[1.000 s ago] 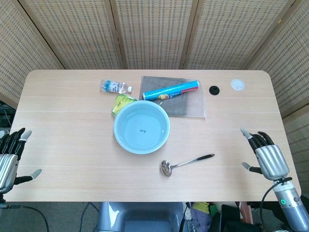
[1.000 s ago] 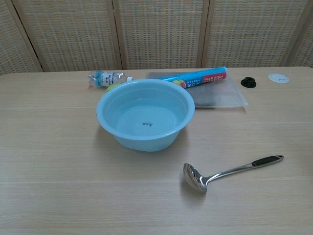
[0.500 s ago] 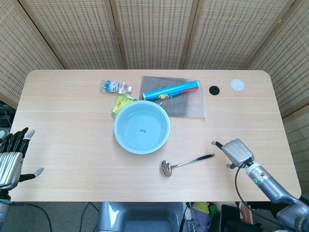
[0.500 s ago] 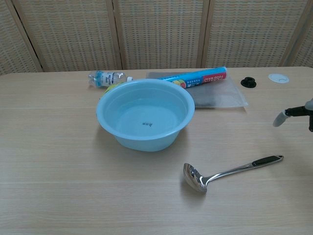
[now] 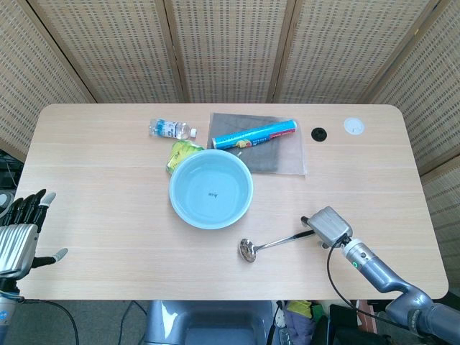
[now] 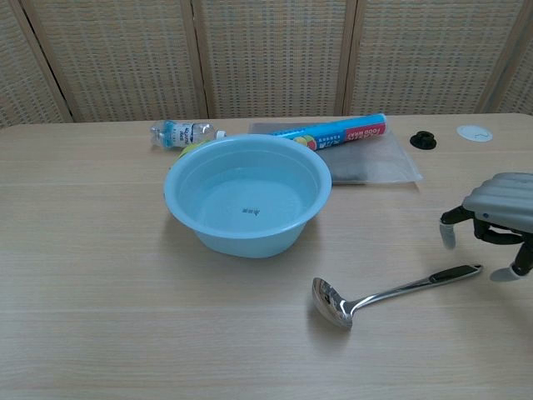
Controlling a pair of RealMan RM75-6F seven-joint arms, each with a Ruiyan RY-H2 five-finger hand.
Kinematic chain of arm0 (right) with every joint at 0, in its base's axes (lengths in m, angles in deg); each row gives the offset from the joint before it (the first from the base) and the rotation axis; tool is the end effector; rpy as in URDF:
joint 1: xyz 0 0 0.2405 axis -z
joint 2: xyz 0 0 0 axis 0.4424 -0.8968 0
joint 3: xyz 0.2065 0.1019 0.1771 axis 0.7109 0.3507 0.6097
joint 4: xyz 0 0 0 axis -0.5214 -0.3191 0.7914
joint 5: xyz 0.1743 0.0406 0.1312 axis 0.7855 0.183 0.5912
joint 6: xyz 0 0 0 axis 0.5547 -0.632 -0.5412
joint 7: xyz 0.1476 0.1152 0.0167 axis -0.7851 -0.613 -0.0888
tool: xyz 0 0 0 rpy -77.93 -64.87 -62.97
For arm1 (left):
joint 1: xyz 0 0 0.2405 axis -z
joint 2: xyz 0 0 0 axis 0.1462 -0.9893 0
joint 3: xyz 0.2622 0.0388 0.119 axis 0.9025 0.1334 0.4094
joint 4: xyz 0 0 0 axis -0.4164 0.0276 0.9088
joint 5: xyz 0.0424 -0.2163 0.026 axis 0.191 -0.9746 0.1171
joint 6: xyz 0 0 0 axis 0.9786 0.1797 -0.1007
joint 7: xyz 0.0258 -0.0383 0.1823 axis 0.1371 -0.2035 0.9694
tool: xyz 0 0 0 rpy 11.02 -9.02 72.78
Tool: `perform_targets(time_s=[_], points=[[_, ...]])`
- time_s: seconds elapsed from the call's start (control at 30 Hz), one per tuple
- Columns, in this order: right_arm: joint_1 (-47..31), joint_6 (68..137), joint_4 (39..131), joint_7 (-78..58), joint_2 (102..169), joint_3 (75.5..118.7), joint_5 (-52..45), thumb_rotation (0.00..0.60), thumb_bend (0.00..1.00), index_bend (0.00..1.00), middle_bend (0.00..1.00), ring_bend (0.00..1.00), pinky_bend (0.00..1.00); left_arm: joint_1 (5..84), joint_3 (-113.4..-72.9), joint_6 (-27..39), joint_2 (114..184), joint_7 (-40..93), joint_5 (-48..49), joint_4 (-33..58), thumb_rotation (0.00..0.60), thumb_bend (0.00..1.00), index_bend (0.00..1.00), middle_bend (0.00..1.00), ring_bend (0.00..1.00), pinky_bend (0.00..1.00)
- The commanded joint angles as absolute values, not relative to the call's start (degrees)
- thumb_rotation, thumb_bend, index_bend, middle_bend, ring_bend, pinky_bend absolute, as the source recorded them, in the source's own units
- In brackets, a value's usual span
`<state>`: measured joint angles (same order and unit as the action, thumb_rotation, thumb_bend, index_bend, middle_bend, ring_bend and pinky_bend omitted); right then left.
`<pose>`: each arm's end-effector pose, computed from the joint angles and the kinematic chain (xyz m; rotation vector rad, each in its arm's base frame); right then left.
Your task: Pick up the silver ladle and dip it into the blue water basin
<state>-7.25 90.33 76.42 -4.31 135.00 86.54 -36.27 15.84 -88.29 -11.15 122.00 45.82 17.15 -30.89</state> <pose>-0.2983 -0.3719 -0.0178 2.1551 -0.6168 0.6004 -0.2824 0.2340 0.1694 -1.4177 -0.9394 -0.7767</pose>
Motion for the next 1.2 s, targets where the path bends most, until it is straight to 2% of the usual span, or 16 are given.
perform_targets(time_s=[0.03, 0.17, 0.8, 0.93, 1.2], points=[[-8.09, 92.48, 73.11, -6.95, 137.75, 85.38, -38.21, 0.600, 0.20, 0.41, 0.92, 0.94, 1.00, 15.98, -88.26, -10.92, 121.88, 45.67, 16.97, -30.88, 0.600, 0.00, 0.00, 0.00, 0.00, 0.00], [-8.47, 93.50, 71.49, -8.14, 139.38, 84.98, -38.59, 0.600, 0.21, 0.43, 0.92, 0.94, 1.00, 16.20, -88.18, -10.58, 121.92, 45.82, 16.74, -30.91, 0.600, 0.00, 0.00, 0.00, 0.00, 0.00], [-10.17, 89.93, 67.45, -7.28, 143.73, 84.10, -35.17, 0.600, 0.22, 0.44, 0.92, 0.94, 1.00, 16.68, -88.20, -10.13, 121.52, 44.85, 15.76, -30.79, 0.600, 0.00, 0.00, 0.00, 0.00, 0.00], [-10.44, 89.52, 67.51, -6.81, 143.83, 84.11, -34.63, 0.600, 0.27, 0.46, 0.92, 0.94, 1.00, 16.75, -88.17, -10.19, 121.65, 45.09, 15.72, -30.80, 0.600, 0.00, 0.00, 0.00, 0.00, 0.00], [-10.71, 89.06, 67.47, -5.68, 144.23, 83.68, -34.01, 0.600, 0.29, 0.47, 0.92, 0.94, 1.00, 16.96, -88.18, -10.13, 121.87, 45.39, 15.36, -30.72, 0.600, 0.00, 0.00, 0.00, 0.00, 0.00]])
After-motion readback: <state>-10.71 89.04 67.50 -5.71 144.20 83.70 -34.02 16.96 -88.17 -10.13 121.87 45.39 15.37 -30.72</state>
